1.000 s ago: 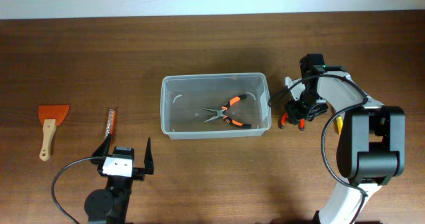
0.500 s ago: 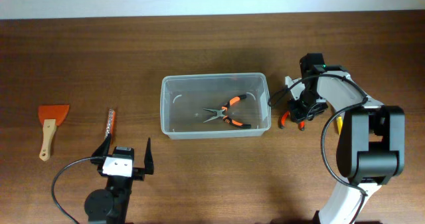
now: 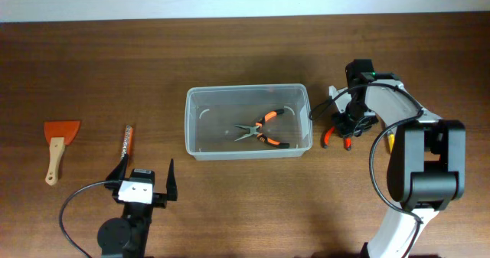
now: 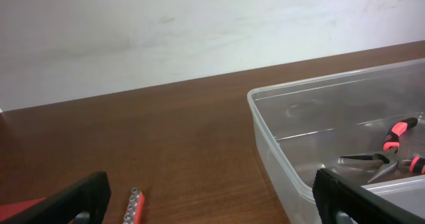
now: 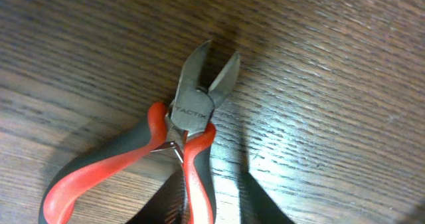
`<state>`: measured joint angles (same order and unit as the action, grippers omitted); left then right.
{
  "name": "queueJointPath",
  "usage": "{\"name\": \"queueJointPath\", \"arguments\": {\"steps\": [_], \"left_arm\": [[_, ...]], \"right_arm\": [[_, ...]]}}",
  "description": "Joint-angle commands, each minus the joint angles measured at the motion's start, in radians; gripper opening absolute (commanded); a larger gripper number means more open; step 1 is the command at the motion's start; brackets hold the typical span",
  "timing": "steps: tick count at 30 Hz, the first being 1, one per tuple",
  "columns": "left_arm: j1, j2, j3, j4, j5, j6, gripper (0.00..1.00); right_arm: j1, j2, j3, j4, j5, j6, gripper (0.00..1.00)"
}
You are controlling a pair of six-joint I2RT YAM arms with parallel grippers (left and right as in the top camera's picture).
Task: Pack container
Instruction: 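Close the right gripper on the small red-black pliers, then lift the small pliers and carry them over the clear container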
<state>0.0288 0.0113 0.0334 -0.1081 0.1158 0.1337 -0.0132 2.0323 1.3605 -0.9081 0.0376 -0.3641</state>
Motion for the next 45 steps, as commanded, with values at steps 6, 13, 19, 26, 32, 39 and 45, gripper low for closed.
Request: {"name": "queueJointPath", "arguments": {"steps": [6,13,19,26,32,39,45], "left_arm": [[0.005,-0.005,-0.007,0.003,0.007,-0.006,0.99],[0.005,-0.005,-0.007,0.003,0.007,-0.006,0.99],[0.005,-0.005,-0.007,0.003,0.007,-0.006,0.99],[0.005,-0.005,-0.007,0.003,0.007,-0.006,0.99],[0.005,-0.005,-0.007,0.003,0.007,-0.006,0.99],[0.005,-0.005,-0.007,0.003,0.007,-0.006,0.99],[0.005,-0.005,-0.007,0.003,0.007,-0.006,0.99]], "right_arm": [[-0.001,0.022,0.014,-0.003,0.019,0.006,0.21],[-0.001,0.022,0.014,-0.006,0.019,0.007,0.17],[-0.001,0.022,0.043,-0.03,0.019,0.007,0.12],[-0.001,0.022,0.127,-0.076,0.019,0.007,0.12],[-0.001,0.022,0.232,-0.146,0.019,0.007,0.07],[-0.001,0.022,0.359,-0.228,0.019,0.007,0.04],[0.0,0.02,0.465,-0.281,0.011,0.034,0.04]]}}
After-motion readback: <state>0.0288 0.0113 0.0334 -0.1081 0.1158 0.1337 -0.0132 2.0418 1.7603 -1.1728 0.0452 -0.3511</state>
